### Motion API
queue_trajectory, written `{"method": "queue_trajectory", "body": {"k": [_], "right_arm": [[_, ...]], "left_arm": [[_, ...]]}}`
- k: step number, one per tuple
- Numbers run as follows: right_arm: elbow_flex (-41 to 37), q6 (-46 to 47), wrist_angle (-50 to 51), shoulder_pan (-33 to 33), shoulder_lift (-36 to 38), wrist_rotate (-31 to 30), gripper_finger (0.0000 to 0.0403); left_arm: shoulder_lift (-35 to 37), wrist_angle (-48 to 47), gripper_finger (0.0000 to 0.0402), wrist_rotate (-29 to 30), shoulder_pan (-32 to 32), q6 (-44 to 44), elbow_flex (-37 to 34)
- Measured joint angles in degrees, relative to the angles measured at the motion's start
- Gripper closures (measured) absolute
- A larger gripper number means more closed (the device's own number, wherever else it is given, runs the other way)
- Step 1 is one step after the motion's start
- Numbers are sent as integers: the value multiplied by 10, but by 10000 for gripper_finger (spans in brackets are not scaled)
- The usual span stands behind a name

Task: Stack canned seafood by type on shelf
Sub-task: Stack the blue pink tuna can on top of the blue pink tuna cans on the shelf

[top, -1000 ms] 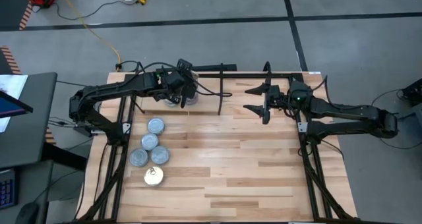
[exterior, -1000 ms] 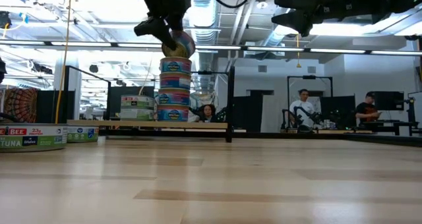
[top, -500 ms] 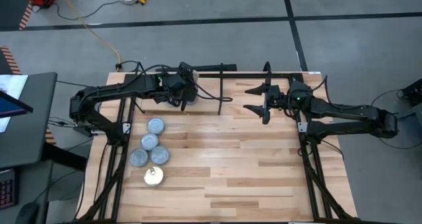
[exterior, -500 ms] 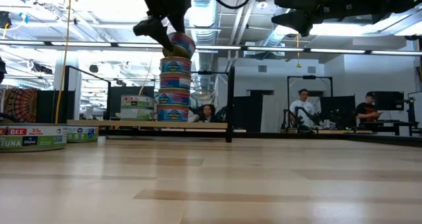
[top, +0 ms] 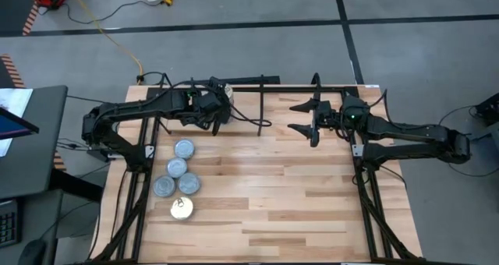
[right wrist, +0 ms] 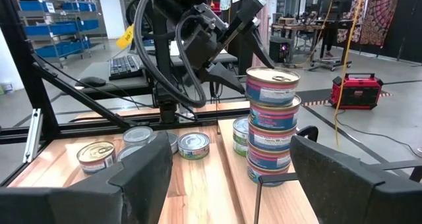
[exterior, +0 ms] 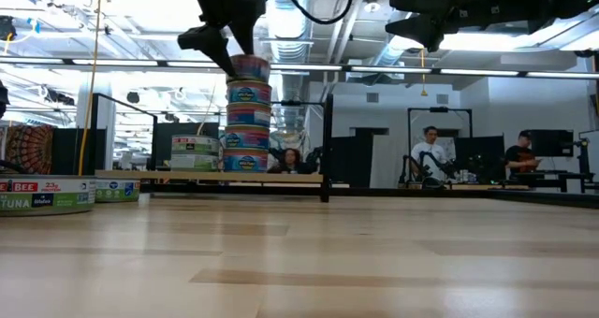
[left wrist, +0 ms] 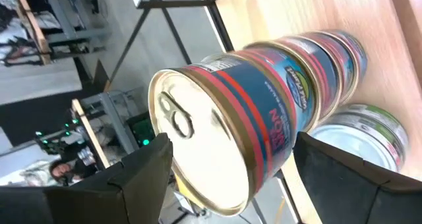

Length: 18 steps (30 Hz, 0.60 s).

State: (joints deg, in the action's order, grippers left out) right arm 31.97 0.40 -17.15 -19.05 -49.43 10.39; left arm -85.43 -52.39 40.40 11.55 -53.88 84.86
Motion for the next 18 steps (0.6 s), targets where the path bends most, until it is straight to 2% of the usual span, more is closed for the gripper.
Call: {"method": "queue_trajectory", "body": {"k": [11,14,18], "right_arm": [[-1,0,0,0,0,0,72],[-1,0,0,0,0,0,72],[-1,-3,7,-2,0,0,72]], "left_arm": [[0,-8,98,22,-7,9,0],[0,-9,98,49,-25,15,0],[7,-36,98,74,-76,70,0]]}}
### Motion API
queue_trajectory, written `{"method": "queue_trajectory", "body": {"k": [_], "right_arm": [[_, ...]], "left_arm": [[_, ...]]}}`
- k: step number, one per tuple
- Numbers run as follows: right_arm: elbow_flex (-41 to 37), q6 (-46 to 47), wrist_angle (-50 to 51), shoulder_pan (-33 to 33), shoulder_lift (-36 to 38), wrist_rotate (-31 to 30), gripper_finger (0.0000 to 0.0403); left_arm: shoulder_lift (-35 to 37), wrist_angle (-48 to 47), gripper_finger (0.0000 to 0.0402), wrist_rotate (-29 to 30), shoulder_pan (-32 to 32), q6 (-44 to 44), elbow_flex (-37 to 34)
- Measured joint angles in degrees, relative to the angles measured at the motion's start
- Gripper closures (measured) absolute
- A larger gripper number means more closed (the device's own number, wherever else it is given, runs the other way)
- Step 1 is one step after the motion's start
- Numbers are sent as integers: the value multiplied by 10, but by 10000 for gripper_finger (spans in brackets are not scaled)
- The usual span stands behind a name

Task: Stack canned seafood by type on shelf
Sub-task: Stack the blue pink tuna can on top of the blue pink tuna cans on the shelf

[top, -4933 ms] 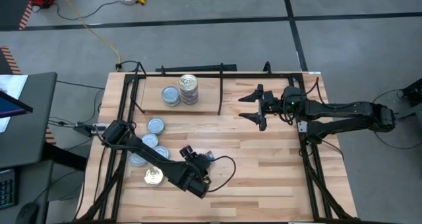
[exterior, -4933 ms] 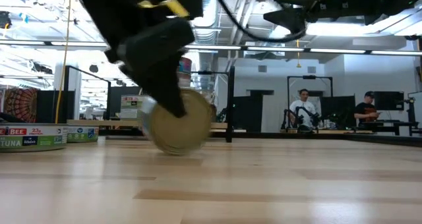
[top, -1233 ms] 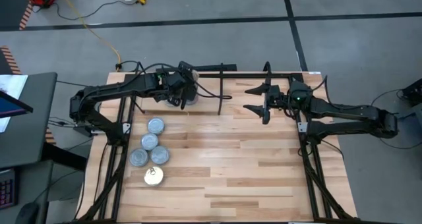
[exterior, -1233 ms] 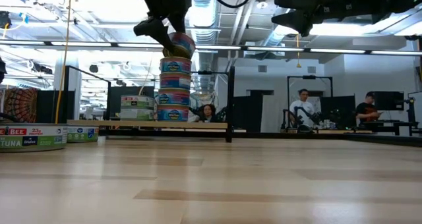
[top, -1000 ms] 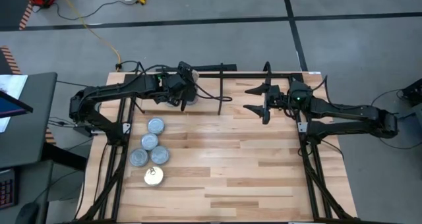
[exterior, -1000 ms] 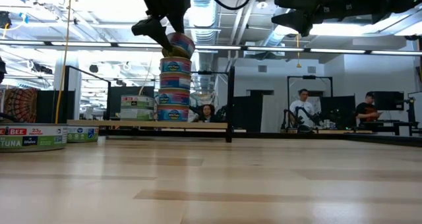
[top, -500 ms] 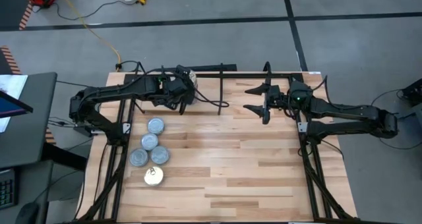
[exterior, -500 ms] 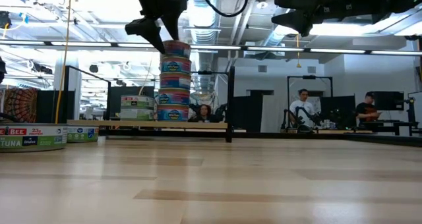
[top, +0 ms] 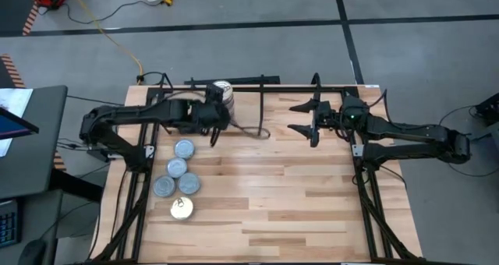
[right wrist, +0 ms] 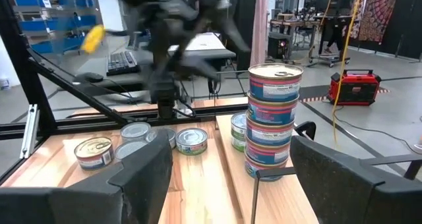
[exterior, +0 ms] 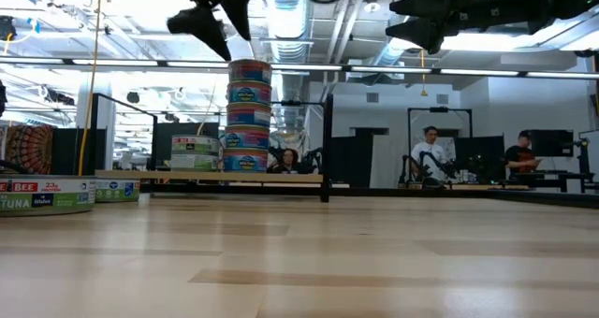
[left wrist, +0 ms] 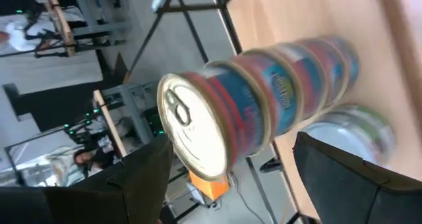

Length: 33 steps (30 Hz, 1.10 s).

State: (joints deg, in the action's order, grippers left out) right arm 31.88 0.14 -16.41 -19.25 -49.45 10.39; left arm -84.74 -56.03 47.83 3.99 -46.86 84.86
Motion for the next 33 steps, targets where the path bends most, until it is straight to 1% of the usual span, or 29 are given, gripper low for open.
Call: {"method": "queue_trajectory", "body": {"k": [3,5,8,10,12,14,17,21,24,26,30,33], "right_arm": [[0,0,1,-8,0,0,72],[0,0,3,-12,0,0,72],[0,0,8,-12,0,0,72],[0,0,8,-11,0,0,72],[0,0,7,-11,0,0,72],[0,1,5,-11,0,0,72],[0,8,4,-10,0,0,72],[0,14,-4,1,0,0,72],[0,14,-10,13,0,0,72],[0,13,-12,19,0,0,72],[0,9,-12,29,0,0,72],[0,7,-11,33,0,0,72]], "left_arm": [[0,-49,100,19,-60,86,1],[-2,-90,101,8,-106,168,0],[-6,-129,101,-73,-174,305,0],[-10,-132,101,-136,-213,394,0],[-16,-132,102,-176,-245,487,1],[-24,-143,102,-192,-278,585,-2],[-47,-154,102,-208,-312,694,-20],[-93,-157,102,-244,-332,824,-52],[-135,-158,102,-285,-334,888,-64],[-162,-163,102,-312,-334,915,-65],[-206,-169,102,-372,-335,910,-65],[-234,-191,102,-384,-338,911,-65]]}}
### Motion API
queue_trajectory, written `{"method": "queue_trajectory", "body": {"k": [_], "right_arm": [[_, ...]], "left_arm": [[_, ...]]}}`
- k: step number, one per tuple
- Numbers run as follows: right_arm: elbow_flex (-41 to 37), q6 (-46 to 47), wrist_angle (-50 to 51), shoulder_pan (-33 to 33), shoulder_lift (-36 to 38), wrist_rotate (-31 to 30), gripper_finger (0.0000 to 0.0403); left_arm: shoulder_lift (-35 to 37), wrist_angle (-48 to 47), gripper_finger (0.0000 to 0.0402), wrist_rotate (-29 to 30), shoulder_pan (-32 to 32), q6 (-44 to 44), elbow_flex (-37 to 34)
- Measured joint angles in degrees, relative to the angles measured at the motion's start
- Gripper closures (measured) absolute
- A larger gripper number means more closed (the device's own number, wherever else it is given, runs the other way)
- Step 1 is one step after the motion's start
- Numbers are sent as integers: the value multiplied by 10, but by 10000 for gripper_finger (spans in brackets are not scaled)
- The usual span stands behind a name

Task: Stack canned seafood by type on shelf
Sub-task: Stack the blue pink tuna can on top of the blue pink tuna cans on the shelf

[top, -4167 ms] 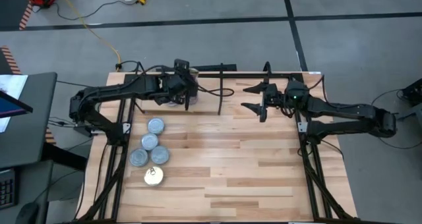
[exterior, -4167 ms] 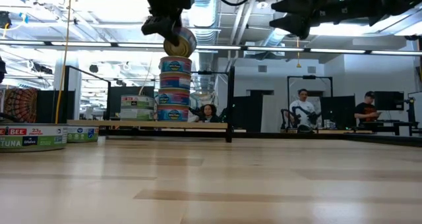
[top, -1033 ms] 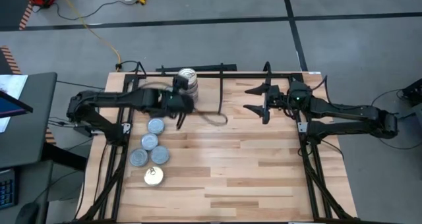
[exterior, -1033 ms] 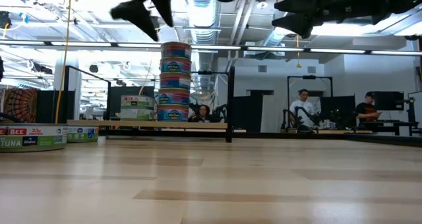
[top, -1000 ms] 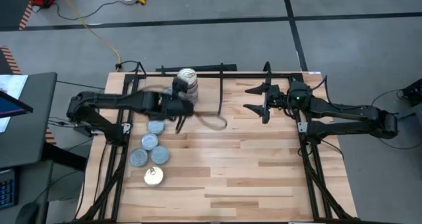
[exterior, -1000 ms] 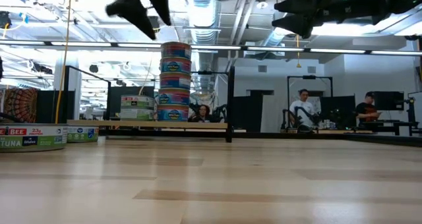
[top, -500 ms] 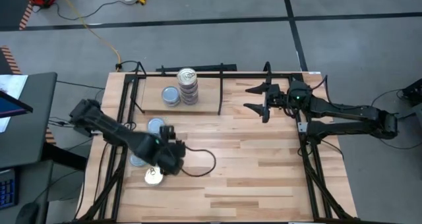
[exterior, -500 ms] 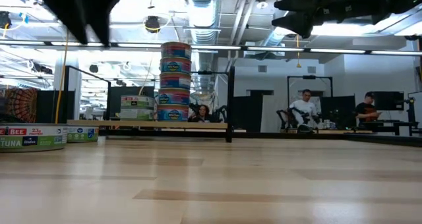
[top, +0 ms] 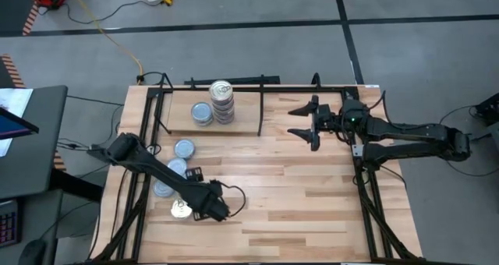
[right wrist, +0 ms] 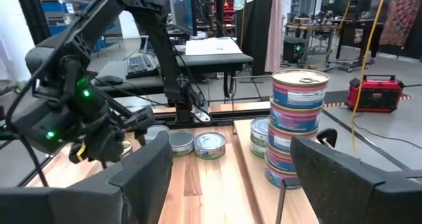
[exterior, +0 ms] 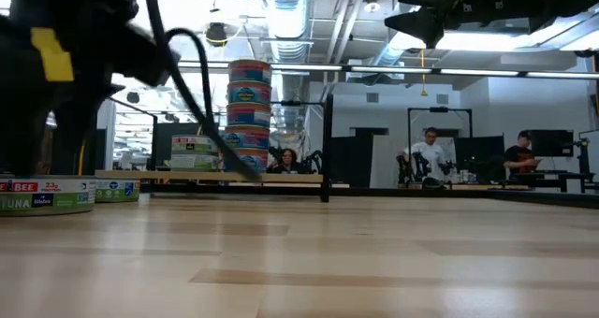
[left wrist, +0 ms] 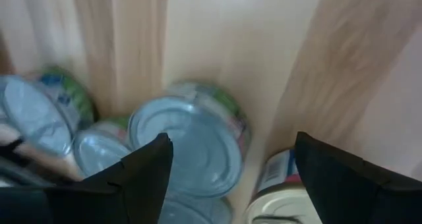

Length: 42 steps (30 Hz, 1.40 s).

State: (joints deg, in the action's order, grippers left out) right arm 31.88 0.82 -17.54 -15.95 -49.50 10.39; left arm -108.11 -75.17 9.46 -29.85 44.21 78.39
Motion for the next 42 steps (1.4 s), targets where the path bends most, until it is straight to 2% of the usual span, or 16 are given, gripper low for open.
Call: {"method": "queue_trajectory", "body": {"k": [5,11,18,22,27,32,35,40,42], "right_arm": [[0,-2,4,11,0,0,72],[0,-2,4,22,0,0,72],[0,-9,4,28,0,0,72],[0,-10,-8,26,0,0,72],[1,-13,-28,23,0,0,72],[1,-14,-28,23,-2,0,72],[1,-14,-24,23,-5,0,72],[1,-13,-22,27,-5,0,72],[1,-14,-20,31,-5,0,72]], "left_arm": [[-18,3,102,-38,0,7,2],[-11,13,102,-30,-18,51,42],[-12,44,102,-44,-117,84,49],[-12,58,102,-32,-181,89,49],[-16,43,102,17,-246,9,48],[-15,-11,102,54,-273,-5,48],[-15,-44,102,55,-275,-44,41],[-15,-44,102,13,-275,-131,1],[-15,-45,102,15,-275,-146,-18]]}}
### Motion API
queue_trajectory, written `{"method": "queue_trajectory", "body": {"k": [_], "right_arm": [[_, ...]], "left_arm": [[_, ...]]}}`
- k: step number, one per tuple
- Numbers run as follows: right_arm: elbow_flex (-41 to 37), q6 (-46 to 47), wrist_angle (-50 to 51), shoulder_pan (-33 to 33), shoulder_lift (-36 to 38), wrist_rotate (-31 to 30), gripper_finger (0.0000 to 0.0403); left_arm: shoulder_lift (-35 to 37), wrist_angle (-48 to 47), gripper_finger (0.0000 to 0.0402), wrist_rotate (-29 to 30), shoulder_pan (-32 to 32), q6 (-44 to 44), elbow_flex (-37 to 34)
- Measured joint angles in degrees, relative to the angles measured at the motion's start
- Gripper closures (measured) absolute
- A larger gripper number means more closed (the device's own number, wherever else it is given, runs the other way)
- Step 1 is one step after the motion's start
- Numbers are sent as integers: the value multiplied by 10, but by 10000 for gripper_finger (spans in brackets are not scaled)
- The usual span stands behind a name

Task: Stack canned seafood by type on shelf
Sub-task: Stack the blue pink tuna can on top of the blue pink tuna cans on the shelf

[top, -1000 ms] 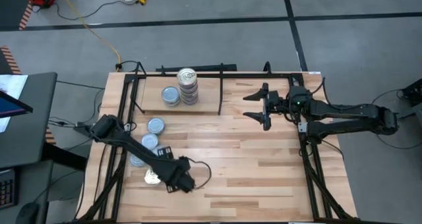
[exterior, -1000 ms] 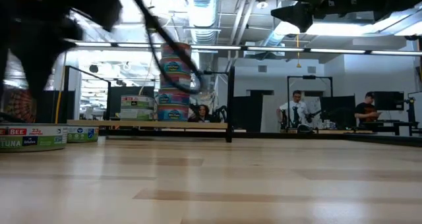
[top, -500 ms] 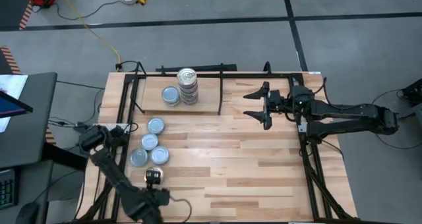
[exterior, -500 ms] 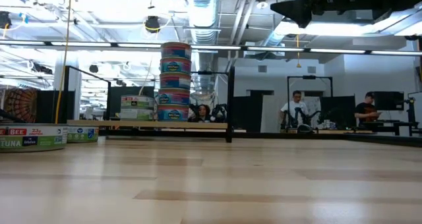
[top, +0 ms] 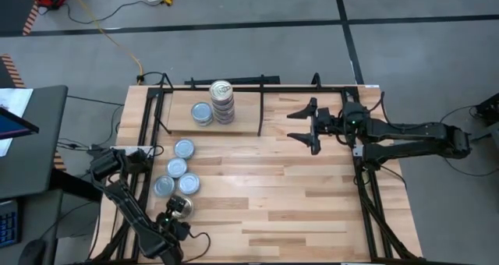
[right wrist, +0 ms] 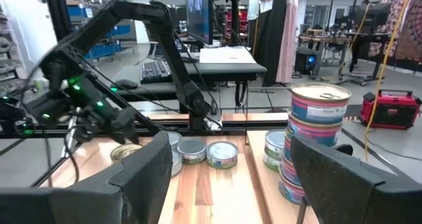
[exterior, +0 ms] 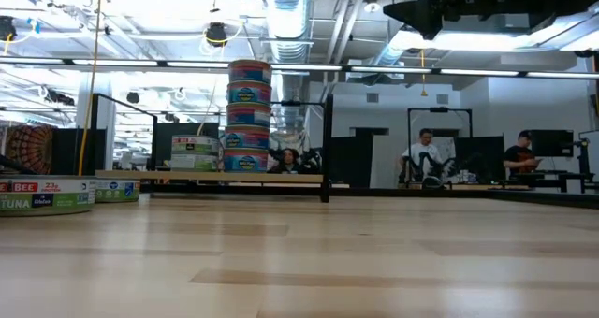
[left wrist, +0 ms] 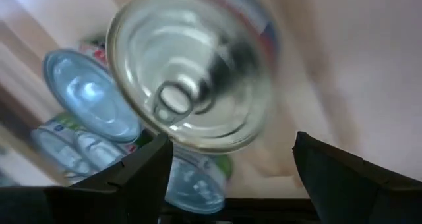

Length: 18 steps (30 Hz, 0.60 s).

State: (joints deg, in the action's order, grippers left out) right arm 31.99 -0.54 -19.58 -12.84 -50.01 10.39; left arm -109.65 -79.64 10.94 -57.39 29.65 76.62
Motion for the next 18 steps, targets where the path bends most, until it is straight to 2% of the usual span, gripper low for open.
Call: {"method": "queue_trajectory", "body": {"k": [6,10,18], "right_arm": [[0,-1,-3,4,0,0,72],[0,-1,-5,3,0,0,72],[0,0,-7,5,0,0,72]], "left_arm": [[0,15,102,104,8,-31,-29],[0,75,102,187,32,-78,-42],[0,215,102,334,142,-159,-117]]}}
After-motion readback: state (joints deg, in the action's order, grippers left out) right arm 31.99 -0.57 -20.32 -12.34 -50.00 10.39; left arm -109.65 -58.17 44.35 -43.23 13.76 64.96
